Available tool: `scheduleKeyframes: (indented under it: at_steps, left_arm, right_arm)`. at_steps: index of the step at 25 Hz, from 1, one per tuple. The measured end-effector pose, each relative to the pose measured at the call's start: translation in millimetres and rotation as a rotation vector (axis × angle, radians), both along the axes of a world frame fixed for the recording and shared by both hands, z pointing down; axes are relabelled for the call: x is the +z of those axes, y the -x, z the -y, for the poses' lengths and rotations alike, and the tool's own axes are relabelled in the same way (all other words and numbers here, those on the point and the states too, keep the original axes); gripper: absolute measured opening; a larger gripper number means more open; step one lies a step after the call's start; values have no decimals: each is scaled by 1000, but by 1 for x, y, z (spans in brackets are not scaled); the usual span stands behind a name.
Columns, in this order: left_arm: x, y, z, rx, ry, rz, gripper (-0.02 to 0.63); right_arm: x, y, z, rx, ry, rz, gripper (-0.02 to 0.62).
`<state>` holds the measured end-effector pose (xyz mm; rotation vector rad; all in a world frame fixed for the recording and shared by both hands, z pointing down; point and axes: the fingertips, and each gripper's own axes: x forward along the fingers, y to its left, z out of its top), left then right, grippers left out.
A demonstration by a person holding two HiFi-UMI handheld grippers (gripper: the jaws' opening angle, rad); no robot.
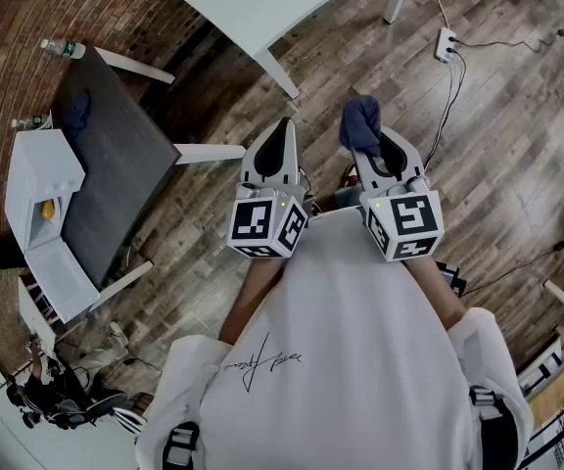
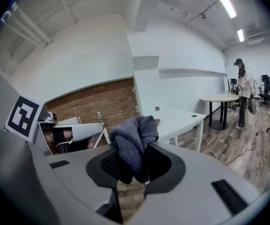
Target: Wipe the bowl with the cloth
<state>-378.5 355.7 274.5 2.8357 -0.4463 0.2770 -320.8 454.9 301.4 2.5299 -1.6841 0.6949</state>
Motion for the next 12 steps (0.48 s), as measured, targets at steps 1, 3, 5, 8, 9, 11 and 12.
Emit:
scheduleKeyframes:
  at_steps: [1, 3, 5, 8, 9, 11, 12]
  left_arm:
    - [0, -6, 1, -7, -1, -1, -3]
    - [-2, -17, 1, -18, -8, -4, -3]
    - [-3, -28, -1, -22, -17, -5, -3]
    - [-1, -39, -6, -24, -33, 10, -3]
    - [0, -41, -7, -28, -38, 20, -3]
    - [4, -46, -7, -36, -44, 47, -2]
    - [7, -48, -7, -36, -45, 63, 0]
  right_arm:
    - [1, -6, 0, -7, 1, -2, 97]
    - [2, -19, 0, -19, 1, -5, 97]
    - [3, -30, 0, -28, -6, -2, 97]
    - [4, -42, -2, -40, -27, 23, 98]
    - [6, -45, -3, -42, -26, 28, 98]
    - [10, -53, -6, -40, -6, 34, 98]
    - [13, -56, -7, -39, 3, 42, 98]
